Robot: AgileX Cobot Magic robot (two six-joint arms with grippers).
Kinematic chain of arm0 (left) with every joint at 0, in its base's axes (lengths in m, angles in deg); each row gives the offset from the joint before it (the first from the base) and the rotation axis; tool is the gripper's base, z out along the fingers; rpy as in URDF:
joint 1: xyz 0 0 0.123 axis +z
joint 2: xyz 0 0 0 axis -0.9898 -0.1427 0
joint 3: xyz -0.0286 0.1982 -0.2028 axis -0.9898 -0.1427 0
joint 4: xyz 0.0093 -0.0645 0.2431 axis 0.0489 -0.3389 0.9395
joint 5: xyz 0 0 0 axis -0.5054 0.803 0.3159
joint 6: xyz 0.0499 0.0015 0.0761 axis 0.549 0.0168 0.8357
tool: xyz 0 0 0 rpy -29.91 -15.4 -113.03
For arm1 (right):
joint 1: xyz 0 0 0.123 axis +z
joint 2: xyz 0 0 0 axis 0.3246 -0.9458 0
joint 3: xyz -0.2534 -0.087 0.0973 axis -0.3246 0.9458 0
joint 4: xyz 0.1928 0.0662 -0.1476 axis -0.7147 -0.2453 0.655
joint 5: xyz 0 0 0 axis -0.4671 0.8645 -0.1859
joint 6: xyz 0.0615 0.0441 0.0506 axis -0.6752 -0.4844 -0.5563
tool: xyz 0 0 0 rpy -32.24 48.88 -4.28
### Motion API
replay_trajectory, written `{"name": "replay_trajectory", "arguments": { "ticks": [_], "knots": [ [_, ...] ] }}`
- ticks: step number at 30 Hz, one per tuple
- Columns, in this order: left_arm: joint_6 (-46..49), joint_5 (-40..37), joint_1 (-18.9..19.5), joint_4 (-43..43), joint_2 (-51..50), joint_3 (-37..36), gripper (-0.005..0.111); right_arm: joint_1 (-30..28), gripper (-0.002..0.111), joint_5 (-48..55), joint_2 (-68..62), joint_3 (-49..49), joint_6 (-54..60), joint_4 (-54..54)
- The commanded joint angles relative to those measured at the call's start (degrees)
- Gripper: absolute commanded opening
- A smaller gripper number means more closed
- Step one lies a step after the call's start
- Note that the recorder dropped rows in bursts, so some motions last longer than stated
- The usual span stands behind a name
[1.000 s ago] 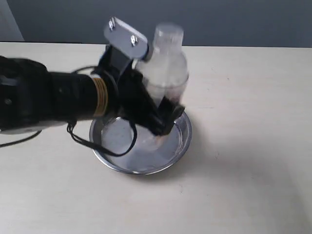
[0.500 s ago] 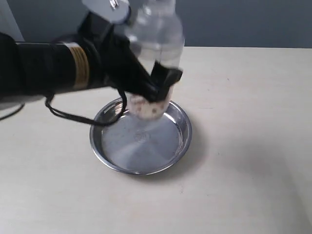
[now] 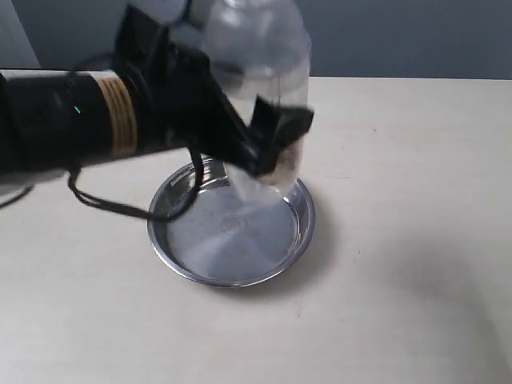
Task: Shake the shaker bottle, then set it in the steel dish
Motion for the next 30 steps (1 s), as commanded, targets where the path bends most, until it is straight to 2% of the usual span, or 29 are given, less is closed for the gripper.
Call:
{"name": "replay_trajectory", "arguments": {
  "ticks": [1, 3, 5, 8, 10, 14, 16, 20, 22, 25, 27, 28, 30],
  "knots": [
    [-0.3, -1.7, 0.0, 0.3, 0.0, 0.5, 0.000, -0.2, -0.001, -0.7, 0.3, 0.1, 0.1, 0.0],
    [-0.2, 1.5, 0.0, 0.3, 5.0, 3.5, 0.000, -0.2, -0.001, -0.7, 0.3, 0.1, 0.1, 0.0],
    [-0.1, 1.4, 0.0, 0.3, 5.7, 3.3, 0.000, -0.2, -0.001, -0.7, 0.3, 0.1, 0.1, 0.0],
    [-0.4, -1.8, 0.0, 0.0, -0.6, -1.8, 0.000, -0.2, -0.001, -0.7, 0.3, 0.1, 0.1, 0.0],
    [-0.9, -3.5, 0.1, -0.2, -3.4, -2.5, 0.000, -0.2, -0.001, -0.7, 0.3, 0.1, 0.1, 0.0],
    [-0.7, 2.4, -0.1, -0.4, 4.5, 1.1, 0.000, -0.2, -0.001, -0.7, 0.3, 0.1, 0.1, 0.0],
    [-0.6, 0.6, -0.1, -0.4, 4.5, 0.8, 0.000, -0.2, -0.001, -0.7, 0.3, 0.1, 0.1, 0.0],
    [-1.1, -5.3, -0.1, -0.3, -2.3, -3.4, 0.000, -0.2, -0.001, -0.7, 0.3, 0.1, 0.1, 0.0],
    [-0.4, -5.2, -0.1, 0.8, -0.3, -2.6, 0.000, -0.2, -0.001, -0.7, 0.3, 0.1, 0.1, 0.0],
    [3.6, -4.1, 3.8, -1.4, 2.0, -0.7, 0.000, -0.2, -0.001, -0.7, 0.3, 0.1, 0.1, 0.0],
    [-0.6, -0.3, 5.4, -7.0, 1.0, -0.6, 0.000, -0.2, -0.001, -0.7, 0.3, 0.1, 0.1, 0.0],
    [-3.2, 1.6, 4.4, -5.2, 1.0, -0.9, 0.000, -0.2, -0.001, -0.7, 0.3, 0.1, 0.1, 0.0],
    [-4.6, 4.7, 0.4, 6.2, 1.4, -1.1, 0.000, -0.2, -0.001, -0.7, 0.3, 0.1, 0.1, 0.0]
  ]
}}
